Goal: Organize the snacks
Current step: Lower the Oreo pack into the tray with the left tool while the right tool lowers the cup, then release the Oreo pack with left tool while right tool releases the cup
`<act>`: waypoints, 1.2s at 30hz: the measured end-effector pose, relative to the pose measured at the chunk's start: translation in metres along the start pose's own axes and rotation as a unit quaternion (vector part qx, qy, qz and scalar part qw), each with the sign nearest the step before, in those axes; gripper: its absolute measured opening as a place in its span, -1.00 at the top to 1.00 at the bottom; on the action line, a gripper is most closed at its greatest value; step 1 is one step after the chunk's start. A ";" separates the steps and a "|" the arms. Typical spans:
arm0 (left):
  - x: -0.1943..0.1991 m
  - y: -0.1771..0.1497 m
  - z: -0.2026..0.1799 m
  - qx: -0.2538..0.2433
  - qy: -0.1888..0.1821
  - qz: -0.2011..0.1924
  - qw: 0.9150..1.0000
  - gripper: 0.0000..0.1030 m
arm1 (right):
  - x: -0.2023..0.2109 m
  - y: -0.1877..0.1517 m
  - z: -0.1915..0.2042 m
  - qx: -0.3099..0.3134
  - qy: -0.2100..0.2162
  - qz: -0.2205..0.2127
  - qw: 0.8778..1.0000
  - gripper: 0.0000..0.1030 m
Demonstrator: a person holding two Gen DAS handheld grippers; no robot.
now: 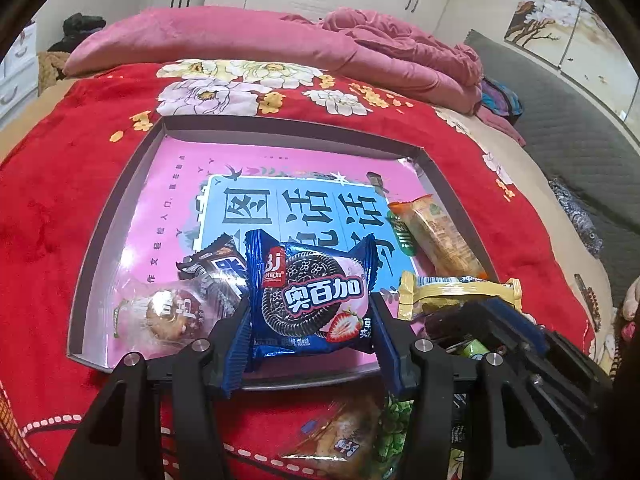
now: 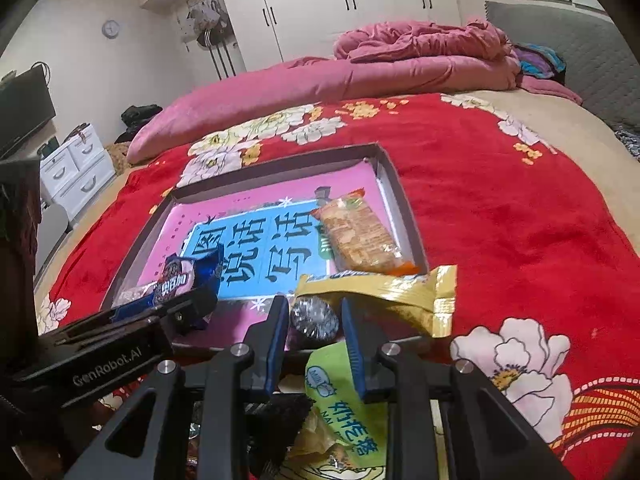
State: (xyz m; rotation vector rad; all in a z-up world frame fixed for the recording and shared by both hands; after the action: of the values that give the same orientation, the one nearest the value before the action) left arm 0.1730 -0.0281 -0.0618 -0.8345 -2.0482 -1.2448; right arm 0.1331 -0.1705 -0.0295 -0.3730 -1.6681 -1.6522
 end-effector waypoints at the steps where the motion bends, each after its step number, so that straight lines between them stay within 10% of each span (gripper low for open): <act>1: 0.000 0.000 0.000 -0.001 0.000 0.000 1.000 -0.11 | 0.001 0.000 -0.001 -0.002 -0.002 -0.002 1.000 0.44; 36: 0.033 -0.001 0.016 0.021 -0.023 -0.006 1.000 -0.46 | 0.027 -0.002 -0.048 -0.077 0.005 -0.044 0.996 -0.39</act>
State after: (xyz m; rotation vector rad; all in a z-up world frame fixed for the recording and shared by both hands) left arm 0.1489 -0.0071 -0.0442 -0.8407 -2.1110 -1.1957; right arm 0.1277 -0.2243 -0.0180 -0.3688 -1.5747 -1.8509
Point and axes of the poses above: each gripper's, at about its wrist camera, not at the fingertips, and x roughly against the way its jaws point, z to its left, y to its top, the point moved 5 cm from there along -x, roughly the way its jaws point, and after that the axes turned 13 degrees about x, right-handed, at the moved point
